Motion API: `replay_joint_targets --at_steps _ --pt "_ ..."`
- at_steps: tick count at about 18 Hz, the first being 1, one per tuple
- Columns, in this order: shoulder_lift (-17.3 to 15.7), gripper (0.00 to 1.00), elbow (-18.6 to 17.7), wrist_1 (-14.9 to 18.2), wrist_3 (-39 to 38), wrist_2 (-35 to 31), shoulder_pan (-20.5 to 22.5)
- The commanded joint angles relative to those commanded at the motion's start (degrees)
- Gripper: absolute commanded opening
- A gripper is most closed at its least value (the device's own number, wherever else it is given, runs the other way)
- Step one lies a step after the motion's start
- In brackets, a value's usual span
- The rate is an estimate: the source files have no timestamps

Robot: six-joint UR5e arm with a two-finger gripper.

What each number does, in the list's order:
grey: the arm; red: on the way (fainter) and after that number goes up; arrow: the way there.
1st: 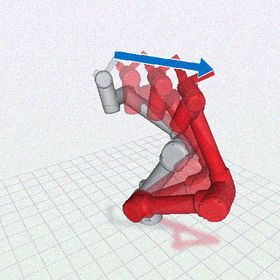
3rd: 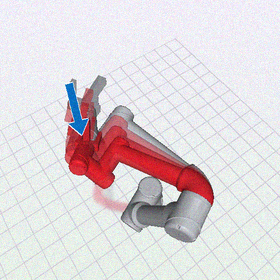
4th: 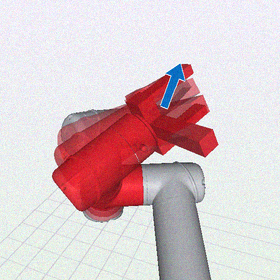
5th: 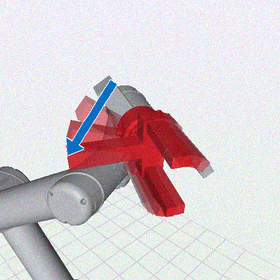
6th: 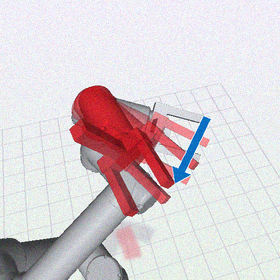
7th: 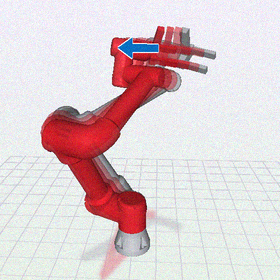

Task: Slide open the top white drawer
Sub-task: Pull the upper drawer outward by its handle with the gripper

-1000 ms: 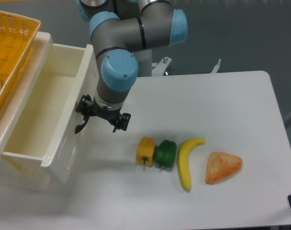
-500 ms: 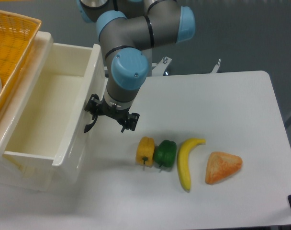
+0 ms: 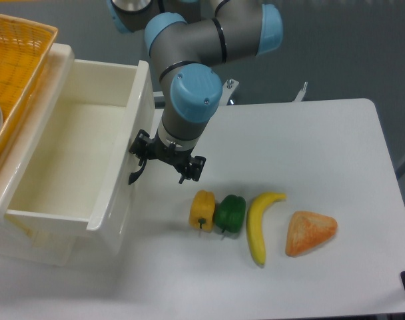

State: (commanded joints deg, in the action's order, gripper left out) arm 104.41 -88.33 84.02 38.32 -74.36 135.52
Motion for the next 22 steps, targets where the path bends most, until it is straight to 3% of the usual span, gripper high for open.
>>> replay_joint_targets --at_steps 22 --pt "1.4 1.0 1.0 1.3 0.0 2.6 1.4"
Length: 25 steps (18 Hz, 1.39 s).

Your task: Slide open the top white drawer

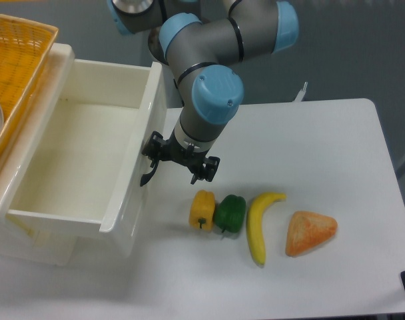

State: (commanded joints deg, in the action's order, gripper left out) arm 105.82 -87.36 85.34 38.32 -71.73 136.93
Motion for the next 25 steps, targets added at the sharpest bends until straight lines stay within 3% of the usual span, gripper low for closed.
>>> replay_joint_targets --at_steps 15,17,25 --pt "-0.9 1.0 0.7 0.4 0.3 2.9 3.6" --pt "-0.9 1.0 0.9 0.3 3.8 2.7 4.0" --pt "-0.9 1.0 0.4 0.4 13.2 -8.1 6.4"
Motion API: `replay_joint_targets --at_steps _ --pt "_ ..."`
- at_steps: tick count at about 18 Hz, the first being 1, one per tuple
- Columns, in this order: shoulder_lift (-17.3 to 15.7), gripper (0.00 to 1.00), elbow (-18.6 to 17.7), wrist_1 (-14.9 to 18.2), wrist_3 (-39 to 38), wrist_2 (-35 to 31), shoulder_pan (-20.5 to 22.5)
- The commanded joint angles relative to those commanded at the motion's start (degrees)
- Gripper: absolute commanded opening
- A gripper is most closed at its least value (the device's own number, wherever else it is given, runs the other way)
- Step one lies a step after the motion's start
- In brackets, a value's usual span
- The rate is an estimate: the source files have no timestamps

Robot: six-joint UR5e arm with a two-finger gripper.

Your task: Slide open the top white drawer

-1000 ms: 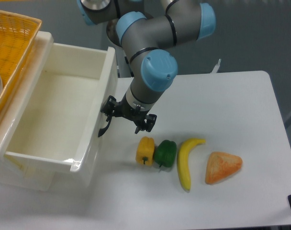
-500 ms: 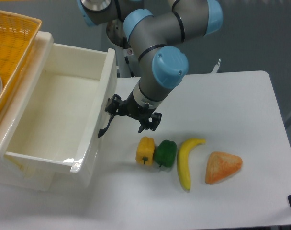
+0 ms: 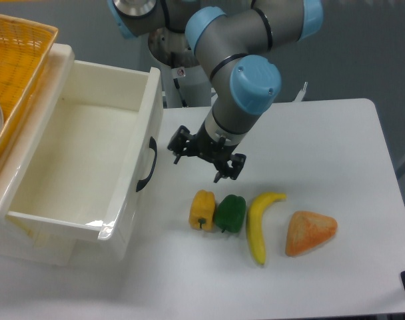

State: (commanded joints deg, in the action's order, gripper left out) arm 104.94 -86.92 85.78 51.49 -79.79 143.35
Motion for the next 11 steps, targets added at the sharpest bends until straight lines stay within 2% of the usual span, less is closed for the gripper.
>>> replay_joint_targets --at_steps 4,6,11 --pt "-0.8 1.0 0.2 -0.3 3.1 -2.5 -0.4" --pt "-0.8 1.0 0.4 -1.4 6.1 -3.6 -0.3" --pt "-0.9 1.0 0.4 -1.6 6.3 -4.5 -0.1"
